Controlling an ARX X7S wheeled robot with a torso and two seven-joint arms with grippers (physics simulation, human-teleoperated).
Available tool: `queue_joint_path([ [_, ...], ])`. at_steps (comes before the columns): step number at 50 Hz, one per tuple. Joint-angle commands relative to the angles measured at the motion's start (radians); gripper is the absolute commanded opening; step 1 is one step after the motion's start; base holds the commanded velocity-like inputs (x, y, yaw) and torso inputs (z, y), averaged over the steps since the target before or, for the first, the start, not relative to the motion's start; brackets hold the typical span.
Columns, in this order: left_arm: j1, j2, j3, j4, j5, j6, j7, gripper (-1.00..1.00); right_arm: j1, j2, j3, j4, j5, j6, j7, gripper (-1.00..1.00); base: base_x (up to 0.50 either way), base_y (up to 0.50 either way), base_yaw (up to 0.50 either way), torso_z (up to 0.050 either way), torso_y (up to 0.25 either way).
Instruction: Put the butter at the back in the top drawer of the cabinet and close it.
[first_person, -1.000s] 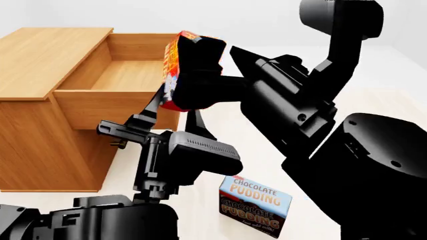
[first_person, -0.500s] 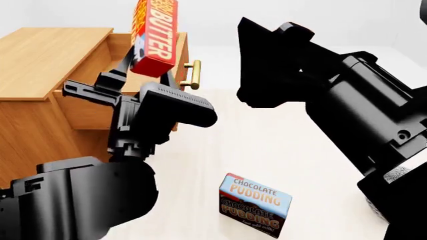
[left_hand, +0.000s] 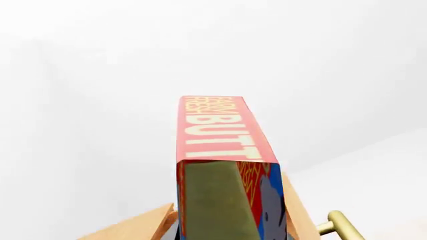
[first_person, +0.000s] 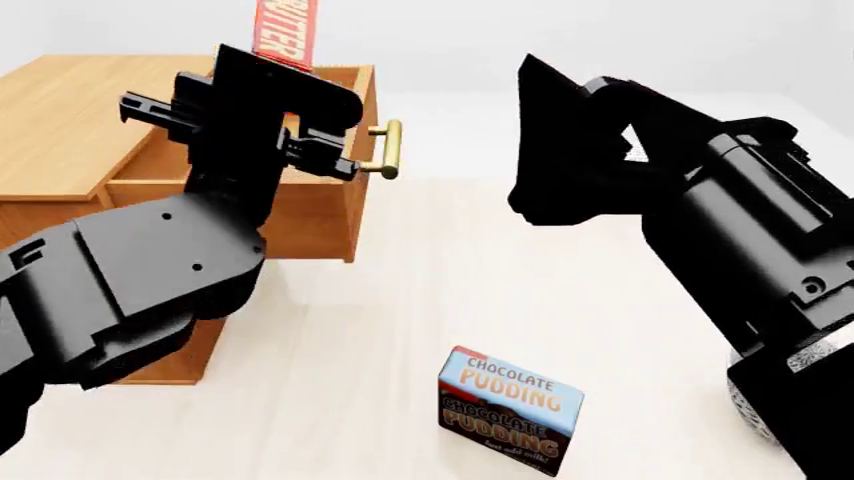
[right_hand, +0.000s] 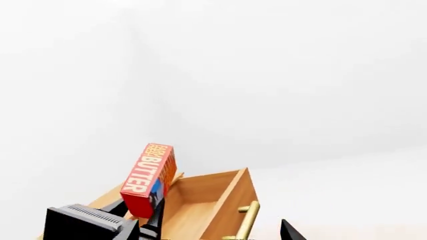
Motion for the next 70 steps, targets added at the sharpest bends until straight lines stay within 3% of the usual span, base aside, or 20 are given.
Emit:
queue_joint_path([
  [1,-0.012,0.001,-0.081,-0.117,-0.054,0.062,0.11,-1.0,0.002,0.048,-0.011,-0.023,-0.153,0.078,-0.016,1.0,0.0,0.0,0.0,0.0,0.0],
  [5,-0.014,-0.005,-0.089,-0.112,-0.068,0.06,0.116,-1.0,0.006,0.08,-0.035,-0.062,-0.313,0.148,-0.03,1.0,0.0,0.0,0.0,0.0,0.003],
  [14,-0.026,-0.006,-0.1,-0.121,-0.085,0.052,0.126,-1.0,0.02,0.098,-0.078,-0.103,-0.441,0.205,-0.035,1.0,0.0,0.0,0.0,0.0,0.001],
  [47,-0.101,0.198,-0.147,-0.595,-0.133,0.028,0.265,-1.0,-0.05,0.101,-0.093,-0.113,-0.534,0.18,-0.108,1.0,0.0,0.0,0.0,0.001,0.002],
  [70,-0.103,0.22,-0.167,-0.637,-0.204,-0.027,0.323,-1.0,-0.048,0.094,-0.113,-0.121,-0.539,0.174,-0.102,1.0,0.0,0.0,0.0,0.0,0.002],
])
